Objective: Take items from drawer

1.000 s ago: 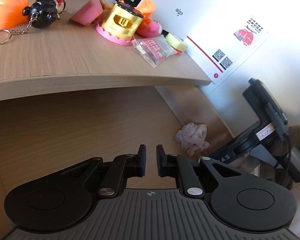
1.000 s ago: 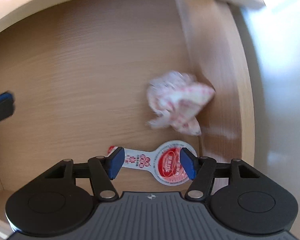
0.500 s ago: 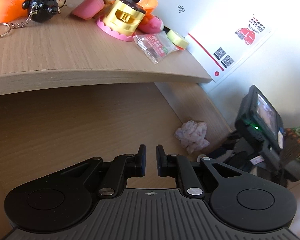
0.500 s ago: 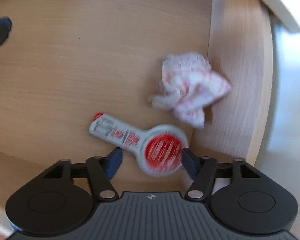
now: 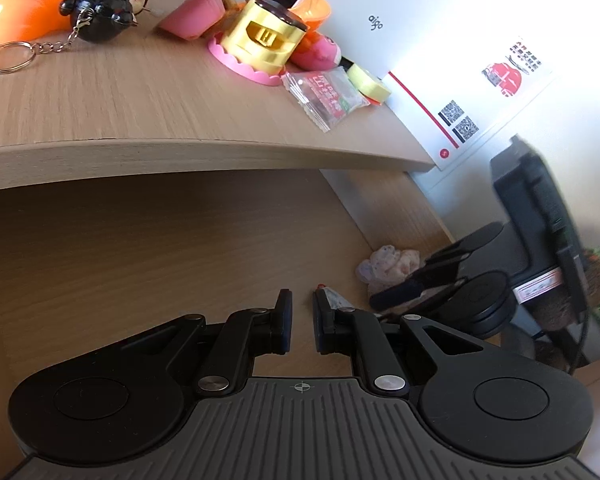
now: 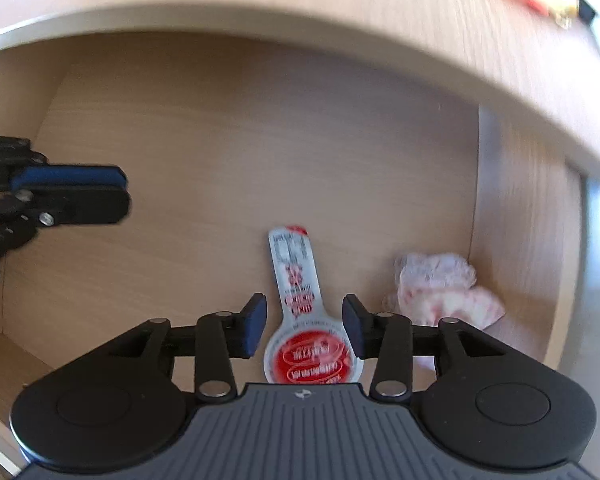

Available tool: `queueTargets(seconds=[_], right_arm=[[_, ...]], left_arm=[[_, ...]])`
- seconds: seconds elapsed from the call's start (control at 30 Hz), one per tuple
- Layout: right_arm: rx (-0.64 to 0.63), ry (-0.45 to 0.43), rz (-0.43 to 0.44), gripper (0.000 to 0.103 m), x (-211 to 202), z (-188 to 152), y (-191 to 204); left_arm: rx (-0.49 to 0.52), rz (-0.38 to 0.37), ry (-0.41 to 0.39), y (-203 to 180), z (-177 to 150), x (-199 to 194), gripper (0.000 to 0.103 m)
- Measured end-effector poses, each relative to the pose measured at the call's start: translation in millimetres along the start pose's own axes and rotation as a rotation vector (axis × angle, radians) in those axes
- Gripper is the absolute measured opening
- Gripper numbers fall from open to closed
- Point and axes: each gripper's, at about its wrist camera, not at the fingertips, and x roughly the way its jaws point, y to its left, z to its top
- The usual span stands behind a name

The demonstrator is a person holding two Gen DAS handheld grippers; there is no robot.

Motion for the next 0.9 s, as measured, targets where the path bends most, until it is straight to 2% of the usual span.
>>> queueTargets(seconds=[0.07, 0.1, 0.13, 0.27, 0.33, 0.37, 0.4, 0.43, 0.57, 0.67, 0.7, 0.73, 0.77, 0.8, 0.9], right_arm=[[0.016, 0.002, 0.005, 0.040, 6.4, 0.0, -1.0], [0.027, -0.008, 0.016, 0.027, 7.8, 1.6, -0.7], [0.043, -0.014, 0.040, 0.025, 8.6, 4.3, -0.2], [0.073, -0.104, 0.207, 0.023, -3.5, 17.3, 7.3], [0.028, -0.146, 0.226, 0.024, -14.6, 19.7, 12.5], [0.004, -0.164, 0.200, 0.033, -20.3, 19.0, 13.4], [-0.017, -0.175, 0.155, 0.048, -25.1, 17.6, 12.6], [-0.034, -0.186, 0.095, 0.058, -29.2, 15.2, 10.3], [-0.093, -0.178, -0.188, 0.060, -28.1, 0.8, -3.4], [-0.040, -0.123, -0.223, 0.059, -10.1, -5.8, -18.1], [-0.023, -0.108, -0.228, 0.057, -3.9, -7.1, -20.7], [-0.019, -0.102, -0.234, 0.046, 0.7, -8.2, -20.9], [-0.019, -0.099, -0.231, 0.039, 3.4, -8.8, -19.6], [0.000, -0.101, -0.198, 0.028, 3.7, -8.9, -19.5], [0.078, -0.162, -0.003, 0.019, -7.9, -9.5, -21.1]], left_arm=[[-0.006, 0.004, -0.001, 1.1, 0.1, -0.4, 0.012], [-0.012, 0.006, -0.004, 2.2, 0.3, -0.8, 0.012], [-0.022, 0.009, -0.012, 3.3, 0.6, -1.8, 0.012], [-0.080, 0.022, -0.065, 10.9, 1.8, -9.2, 0.012], [-0.090, 0.030, -0.068, 12.9, 1.6, -9.7, 0.012], [-0.087, 0.034, -0.060, 12.3, 1.5, -8.4, 0.012], [-0.079, 0.035, -0.050, 11.3, 1.5, -6.8, 0.012], [-0.069, 0.034, -0.039, 10.0, 1.4, -5.0, 0.012], [-0.025, 0.033, 0.008, 4.1, 0.6, 2.3, 0.012], [0.008, 0.045, 0.047, -0.2, -0.1, 8.3, 0.012], [0.016, 0.048, 0.057, -1.6, -0.4, 9.6, 0.012], [0.022, 0.056, 0.064, -2.4, 0.2, 11.2, 0.012], [0.027, 0.066, 0.070, -3.0, -0.5, 12.3, 0.012], [0.030, 0.076, 0.077, -4.4, 0.2, 14.5, 0.012], [0.046, 0.103, 0.109, -5.4, -1.5, 19.7, 0.012]])
